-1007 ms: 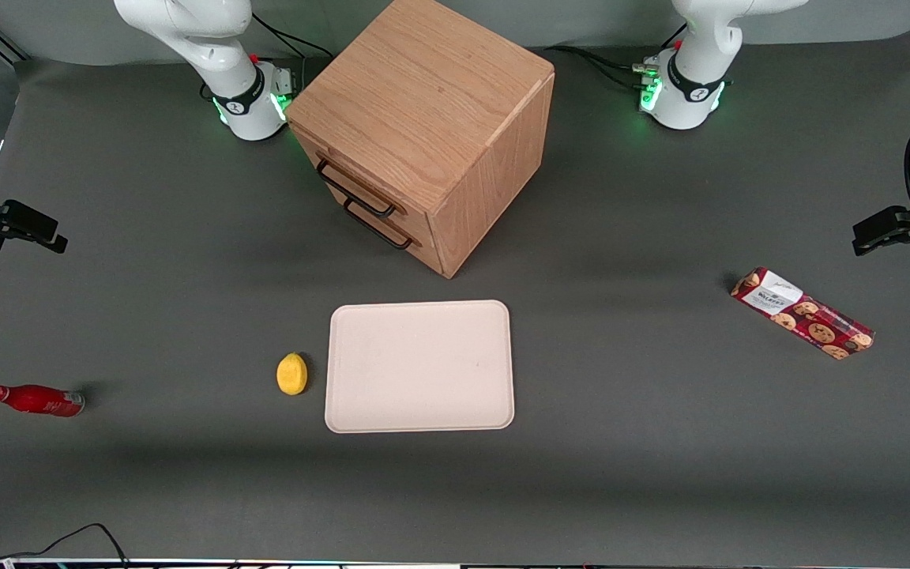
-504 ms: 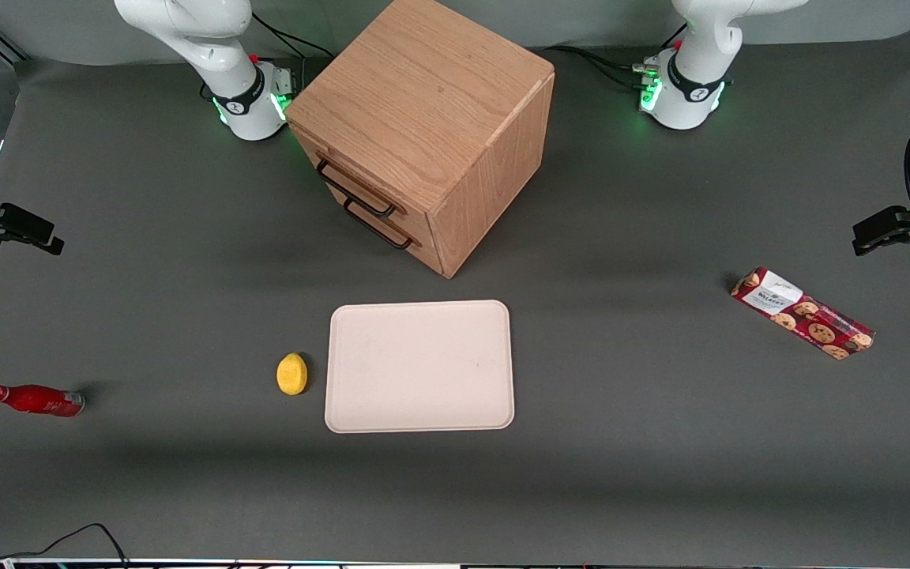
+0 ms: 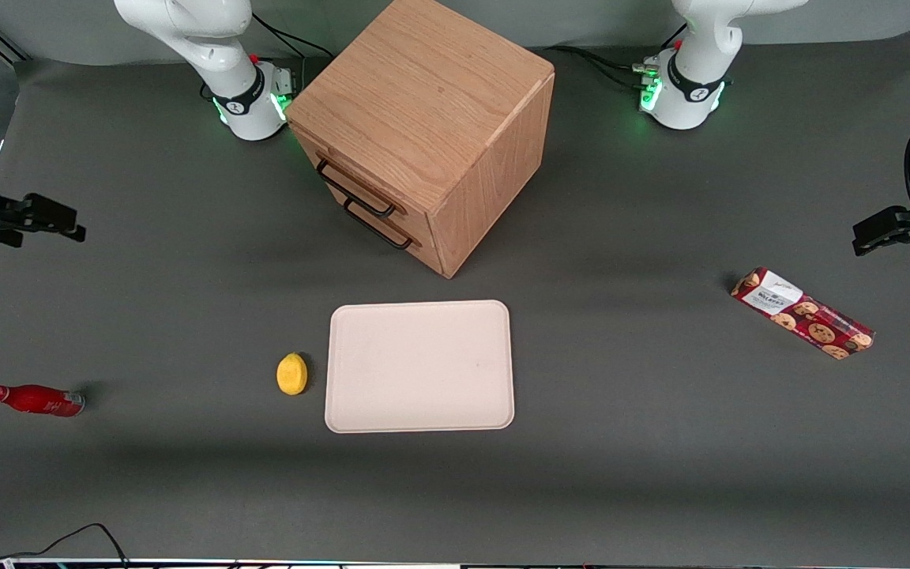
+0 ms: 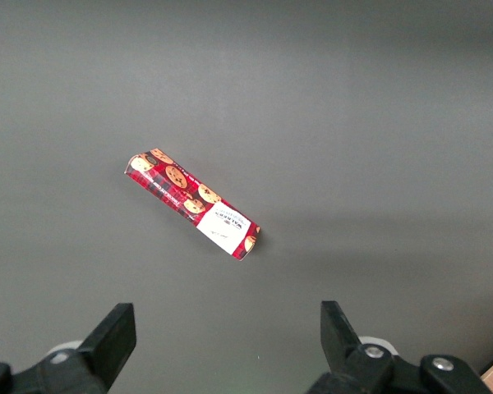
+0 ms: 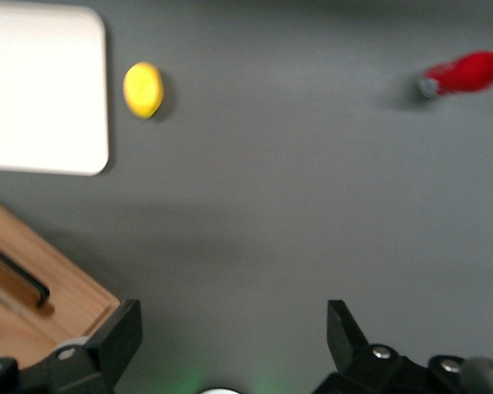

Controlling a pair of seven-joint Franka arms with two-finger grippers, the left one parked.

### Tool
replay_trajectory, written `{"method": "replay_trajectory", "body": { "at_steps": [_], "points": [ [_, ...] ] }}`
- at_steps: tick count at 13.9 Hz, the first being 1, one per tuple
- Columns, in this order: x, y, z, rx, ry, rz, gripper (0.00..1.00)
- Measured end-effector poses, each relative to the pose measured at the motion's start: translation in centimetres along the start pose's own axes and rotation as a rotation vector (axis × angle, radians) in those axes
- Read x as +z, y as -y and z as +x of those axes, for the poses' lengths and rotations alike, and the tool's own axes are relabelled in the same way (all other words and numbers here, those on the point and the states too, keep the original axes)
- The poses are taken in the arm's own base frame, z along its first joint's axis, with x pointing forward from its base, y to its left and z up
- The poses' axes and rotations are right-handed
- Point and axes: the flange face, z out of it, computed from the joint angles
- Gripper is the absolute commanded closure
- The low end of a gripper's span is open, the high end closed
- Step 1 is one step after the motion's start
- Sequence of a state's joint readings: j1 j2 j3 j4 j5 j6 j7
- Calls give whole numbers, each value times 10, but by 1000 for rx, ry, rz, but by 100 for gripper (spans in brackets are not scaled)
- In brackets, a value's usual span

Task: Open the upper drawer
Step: 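Move the right gripper toward the upper drawer's black handle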

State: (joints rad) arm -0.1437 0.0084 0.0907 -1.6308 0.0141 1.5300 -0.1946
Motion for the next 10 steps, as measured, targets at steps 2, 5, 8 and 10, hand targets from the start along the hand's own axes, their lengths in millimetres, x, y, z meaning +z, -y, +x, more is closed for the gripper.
{"method": "replay_trajectory", "body": {
  "at_steps": [2, 5, 8, 10],
  "points": [
    [3, 33, 3, -106, 23, 19, 0],
    [11, 90, 7, -224, 49, 52, 0],
    [28, 146, 11, -326, 81, 72, 0],
    [46, 174, 13, -376, 91, 94, 0]
  ]
}}
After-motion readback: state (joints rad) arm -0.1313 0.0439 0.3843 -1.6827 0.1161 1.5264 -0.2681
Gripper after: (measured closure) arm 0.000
